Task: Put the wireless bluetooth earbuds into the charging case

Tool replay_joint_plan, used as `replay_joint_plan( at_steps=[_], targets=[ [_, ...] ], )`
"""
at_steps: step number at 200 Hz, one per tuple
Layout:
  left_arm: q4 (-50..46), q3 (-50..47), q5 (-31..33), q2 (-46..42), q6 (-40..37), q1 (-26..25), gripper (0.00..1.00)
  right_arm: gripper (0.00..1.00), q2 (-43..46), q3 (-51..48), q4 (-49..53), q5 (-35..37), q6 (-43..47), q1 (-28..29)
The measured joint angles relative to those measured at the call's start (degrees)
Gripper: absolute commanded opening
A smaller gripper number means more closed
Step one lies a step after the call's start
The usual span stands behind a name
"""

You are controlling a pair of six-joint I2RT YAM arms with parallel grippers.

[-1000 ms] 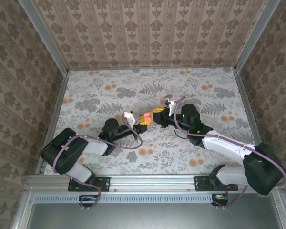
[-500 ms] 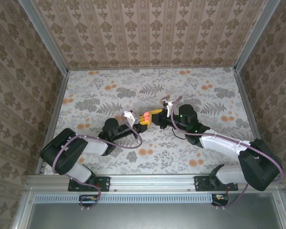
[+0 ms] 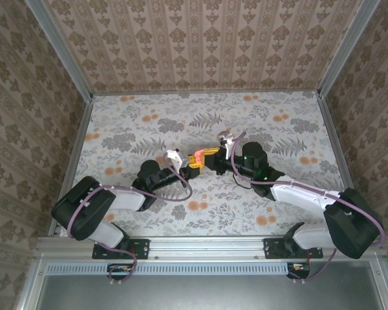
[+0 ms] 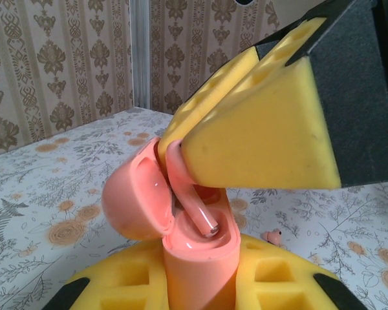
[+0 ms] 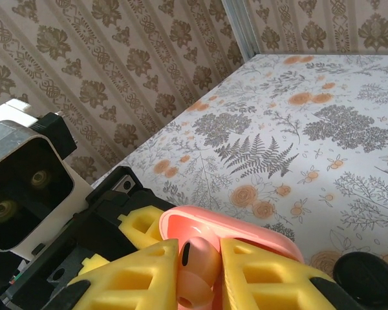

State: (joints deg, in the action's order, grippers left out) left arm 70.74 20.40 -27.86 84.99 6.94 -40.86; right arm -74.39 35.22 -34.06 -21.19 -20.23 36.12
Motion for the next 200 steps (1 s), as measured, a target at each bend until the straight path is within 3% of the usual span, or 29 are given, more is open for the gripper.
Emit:
replay_joint_plan(
  at_steps=[200],
  targets=[
    [-0.94, 0.00, -0.11, -0.42, -1.60, -1.11, 0.16, 0.23, 4.33, -0.63, 7.43, 0.13, 7.13, 1.31]
  ],
)
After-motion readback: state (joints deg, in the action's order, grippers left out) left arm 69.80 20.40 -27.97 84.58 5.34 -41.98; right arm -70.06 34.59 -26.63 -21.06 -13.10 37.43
